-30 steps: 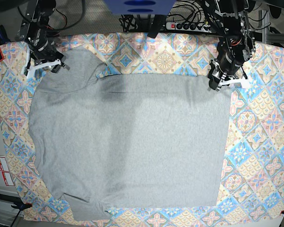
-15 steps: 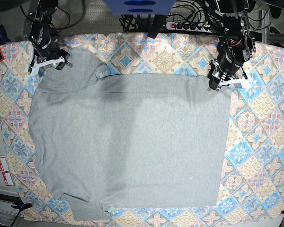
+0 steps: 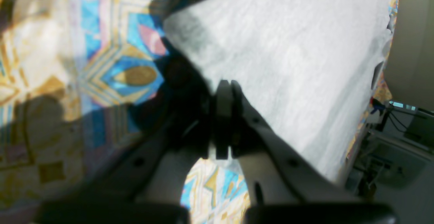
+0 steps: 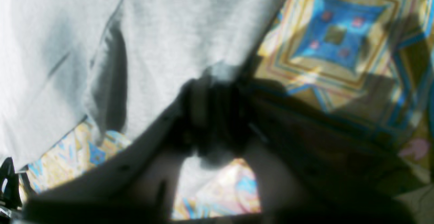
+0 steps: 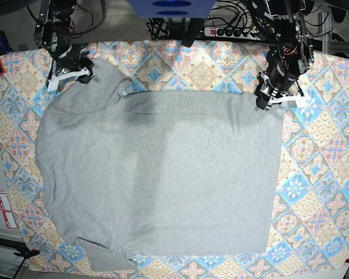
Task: Fold the T-shirt properly
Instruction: 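Grasp the shirt's shoulder corners with both grippers, then lift the shoulders and fold them over toward the hem with both grippers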
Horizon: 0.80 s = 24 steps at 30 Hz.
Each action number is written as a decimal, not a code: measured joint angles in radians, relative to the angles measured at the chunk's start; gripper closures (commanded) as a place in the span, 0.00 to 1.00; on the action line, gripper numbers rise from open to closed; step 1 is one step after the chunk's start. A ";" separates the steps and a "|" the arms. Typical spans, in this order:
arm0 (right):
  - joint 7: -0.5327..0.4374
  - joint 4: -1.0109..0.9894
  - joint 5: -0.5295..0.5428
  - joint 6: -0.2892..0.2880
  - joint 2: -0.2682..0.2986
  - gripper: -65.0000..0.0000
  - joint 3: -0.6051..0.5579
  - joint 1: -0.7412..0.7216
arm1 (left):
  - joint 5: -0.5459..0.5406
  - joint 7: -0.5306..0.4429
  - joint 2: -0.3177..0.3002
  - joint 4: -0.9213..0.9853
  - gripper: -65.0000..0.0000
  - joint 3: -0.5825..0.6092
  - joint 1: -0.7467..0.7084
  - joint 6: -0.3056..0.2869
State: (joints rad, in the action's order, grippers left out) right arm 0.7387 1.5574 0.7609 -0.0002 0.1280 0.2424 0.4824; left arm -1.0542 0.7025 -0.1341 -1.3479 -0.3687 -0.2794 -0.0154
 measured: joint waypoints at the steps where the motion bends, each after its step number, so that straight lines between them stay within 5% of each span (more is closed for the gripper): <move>1: 0.005 -0.013 0.009 -0.011 0.003 1.00 0.013 -0.002 | -0.002 0.000 0.000 0.000 1.00 0.000 -0.003 -0.001; 14: 0.127 -0.027 0.023 -0.018 -0.001 1.00 0.272 0.060 | -0.051 0.035 -0.014 -0.017 1.00 0.004 -0.108 -0.043; 24: 0.125 -0.021 0.026 -0.021 -0.001 1.00 0.300 0.119 | -0.046 0.039 -0.015 -0.126 1.00 -0.002 -0.258 -0.039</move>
State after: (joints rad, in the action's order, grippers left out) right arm 0.8639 1.5360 0.7864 -0.0216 0.1268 0.5423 0.6018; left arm -1.1000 0.7414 -0.1493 -1.4742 -0.3702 -0.5377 -0.0544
